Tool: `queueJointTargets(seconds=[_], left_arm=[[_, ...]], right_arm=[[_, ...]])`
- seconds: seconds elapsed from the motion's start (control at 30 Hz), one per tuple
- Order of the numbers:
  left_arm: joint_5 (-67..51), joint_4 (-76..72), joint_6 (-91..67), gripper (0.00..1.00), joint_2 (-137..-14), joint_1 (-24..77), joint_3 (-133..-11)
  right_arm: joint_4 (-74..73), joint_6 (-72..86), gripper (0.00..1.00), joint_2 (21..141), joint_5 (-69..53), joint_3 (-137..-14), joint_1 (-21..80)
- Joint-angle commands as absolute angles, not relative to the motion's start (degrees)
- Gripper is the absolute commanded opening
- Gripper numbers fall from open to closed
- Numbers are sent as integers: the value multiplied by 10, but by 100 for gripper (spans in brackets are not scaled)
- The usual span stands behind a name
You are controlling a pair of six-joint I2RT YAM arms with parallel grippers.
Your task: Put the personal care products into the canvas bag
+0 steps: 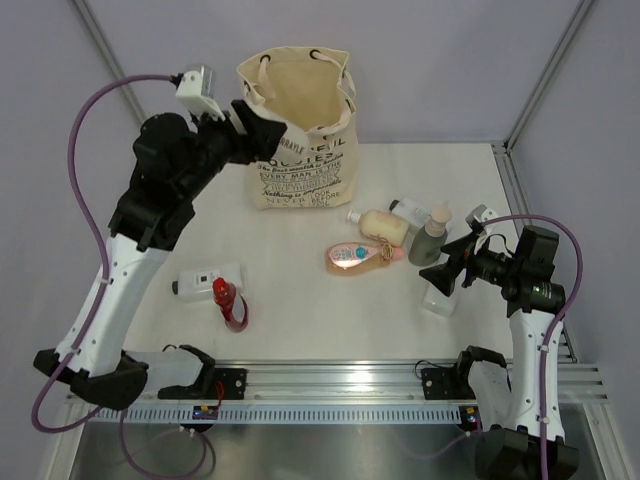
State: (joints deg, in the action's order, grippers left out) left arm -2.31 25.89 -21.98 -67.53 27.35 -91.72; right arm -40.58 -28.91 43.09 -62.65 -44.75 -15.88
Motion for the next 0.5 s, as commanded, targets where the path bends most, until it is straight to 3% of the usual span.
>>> queueJointTargets(seconds=[0.0, 0.2, 0.47], left_arm=[[-26, 149, -271, 0, -755, 258, -1067], [-15, 99, -359, 0, -953, 202, -1249], [41, 64, -330, 0, -1123, 198, -1321]], right_arm=[[-402, -294, 99, 430, -636, -446, -160], [-402, -294, 100, 427, -640, -444, -160], [-407, -301, 99, 417, -633, -443, -160]])
